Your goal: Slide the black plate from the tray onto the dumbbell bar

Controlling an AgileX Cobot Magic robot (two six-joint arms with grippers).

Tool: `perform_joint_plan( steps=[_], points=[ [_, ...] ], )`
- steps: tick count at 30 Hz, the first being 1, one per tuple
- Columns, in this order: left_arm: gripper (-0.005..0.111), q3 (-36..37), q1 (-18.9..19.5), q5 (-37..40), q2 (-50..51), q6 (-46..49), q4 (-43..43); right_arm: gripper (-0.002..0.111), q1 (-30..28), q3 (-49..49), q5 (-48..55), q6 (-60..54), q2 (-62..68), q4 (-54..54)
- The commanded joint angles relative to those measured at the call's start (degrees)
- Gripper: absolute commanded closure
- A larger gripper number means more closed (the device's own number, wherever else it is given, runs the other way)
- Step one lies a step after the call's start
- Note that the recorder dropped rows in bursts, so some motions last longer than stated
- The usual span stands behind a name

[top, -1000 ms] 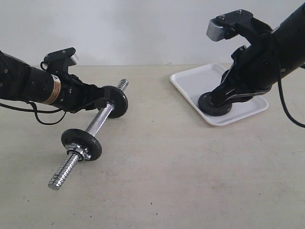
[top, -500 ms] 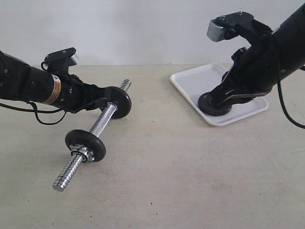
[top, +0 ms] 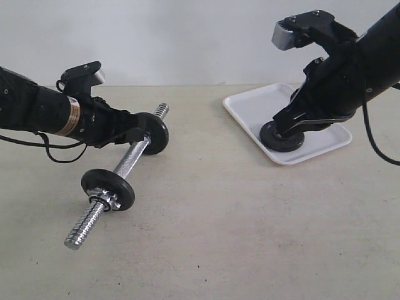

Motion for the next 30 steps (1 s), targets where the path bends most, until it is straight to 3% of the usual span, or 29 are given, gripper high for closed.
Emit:
perform_joint_plan(
  steps=[1, 13, 25, 30],
  points=[
    [0.064, -0.09, -0.16, -0.43, -3.2, 1.54, -0.31, 0.109, 0.09, -0.11, -0.48, -0.04, 0.02, 0.08],
    [0.064, -0.09, -0.16, -5.48, -8.76, 2.18, -0.31, 0.109, 0.09, -0.11, -0.48, -0.04, 0.02, 0.08],
    [0.064, -0.09, 0.21, -3.65, -9.84, 15.26, -0.31, 0.109, 0.09, -0.11, -0.48, -0.04, 0.02, 0.08],
    [0.064, -0.09, 0.21, -4.62, -15.14, 15.26, -0.31, 0.109, 0.09, -0.11, -0.48, -0.04, 0.02, 0.08]
  ],
)
